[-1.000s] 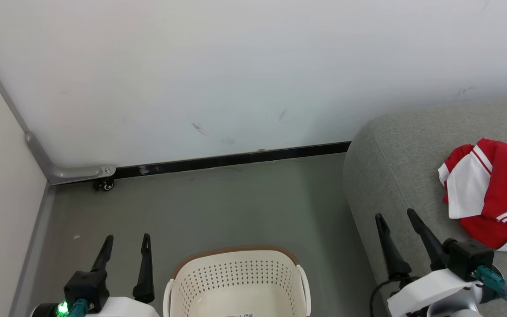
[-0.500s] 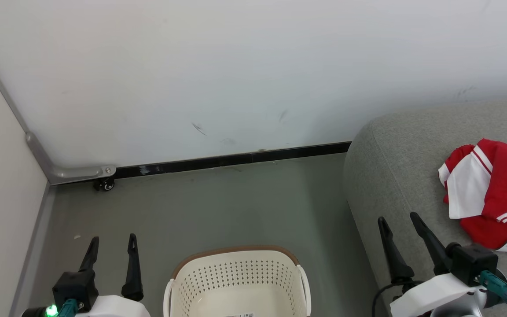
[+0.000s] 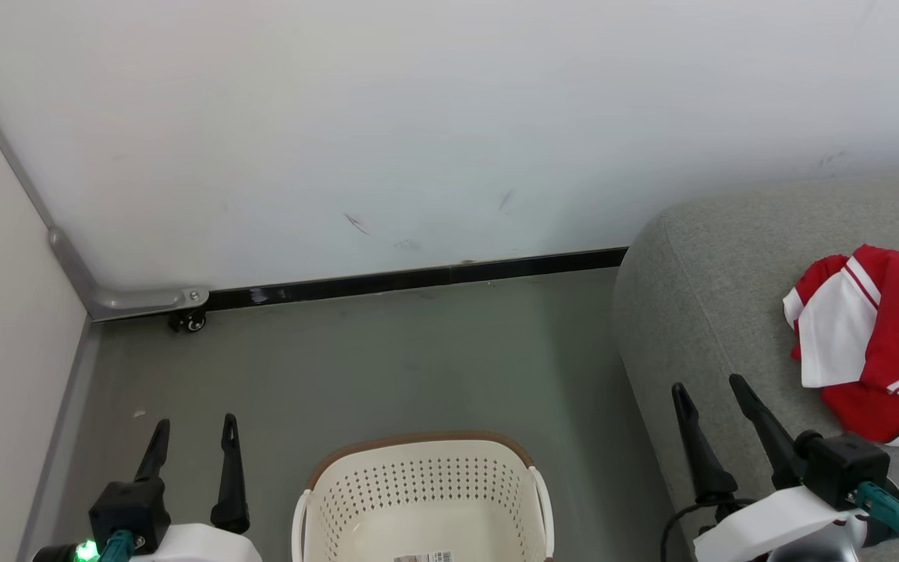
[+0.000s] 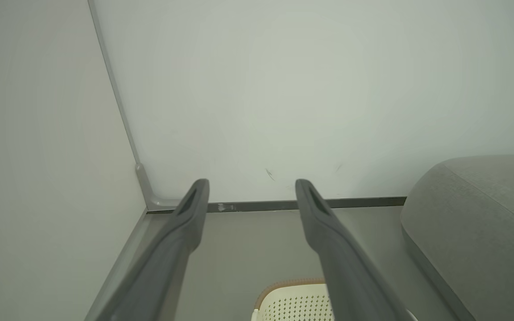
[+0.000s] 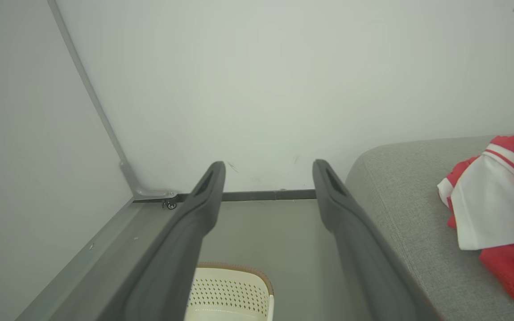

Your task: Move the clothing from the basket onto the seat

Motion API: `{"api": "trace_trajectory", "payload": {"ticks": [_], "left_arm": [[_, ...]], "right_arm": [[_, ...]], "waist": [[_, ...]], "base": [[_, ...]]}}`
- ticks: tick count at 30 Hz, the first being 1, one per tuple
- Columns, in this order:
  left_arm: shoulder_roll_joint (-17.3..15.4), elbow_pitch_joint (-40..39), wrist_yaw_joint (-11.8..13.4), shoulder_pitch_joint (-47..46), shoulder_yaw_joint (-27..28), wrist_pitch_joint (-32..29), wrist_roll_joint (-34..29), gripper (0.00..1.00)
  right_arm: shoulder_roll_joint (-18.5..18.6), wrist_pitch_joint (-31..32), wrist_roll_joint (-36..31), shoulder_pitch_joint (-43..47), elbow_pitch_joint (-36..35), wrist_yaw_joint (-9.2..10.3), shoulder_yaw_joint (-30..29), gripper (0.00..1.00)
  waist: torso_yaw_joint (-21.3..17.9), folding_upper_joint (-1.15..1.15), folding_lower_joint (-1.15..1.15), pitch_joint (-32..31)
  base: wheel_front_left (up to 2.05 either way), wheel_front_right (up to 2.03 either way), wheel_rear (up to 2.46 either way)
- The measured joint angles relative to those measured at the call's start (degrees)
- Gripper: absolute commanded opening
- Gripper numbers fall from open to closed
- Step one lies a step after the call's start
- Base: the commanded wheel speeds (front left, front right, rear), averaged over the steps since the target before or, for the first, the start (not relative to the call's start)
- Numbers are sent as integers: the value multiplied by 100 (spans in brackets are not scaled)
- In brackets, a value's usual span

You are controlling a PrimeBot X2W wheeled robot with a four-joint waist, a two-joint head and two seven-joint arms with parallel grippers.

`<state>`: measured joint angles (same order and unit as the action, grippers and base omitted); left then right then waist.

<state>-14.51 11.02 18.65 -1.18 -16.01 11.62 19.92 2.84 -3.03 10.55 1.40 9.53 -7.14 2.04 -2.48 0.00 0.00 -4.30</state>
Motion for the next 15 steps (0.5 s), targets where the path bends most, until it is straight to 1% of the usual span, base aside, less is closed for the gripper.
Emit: {"api": "trace_trajectory", "payload": {"ticks": [15], "left_arm": [[-55,44,56,-1,-25,-53,-99,100]], "right_arm": [[-7,1,12,91,-166,0,-31,100]], "waist": [[37,0,0,51]], "base": [[0,0,0]]}}
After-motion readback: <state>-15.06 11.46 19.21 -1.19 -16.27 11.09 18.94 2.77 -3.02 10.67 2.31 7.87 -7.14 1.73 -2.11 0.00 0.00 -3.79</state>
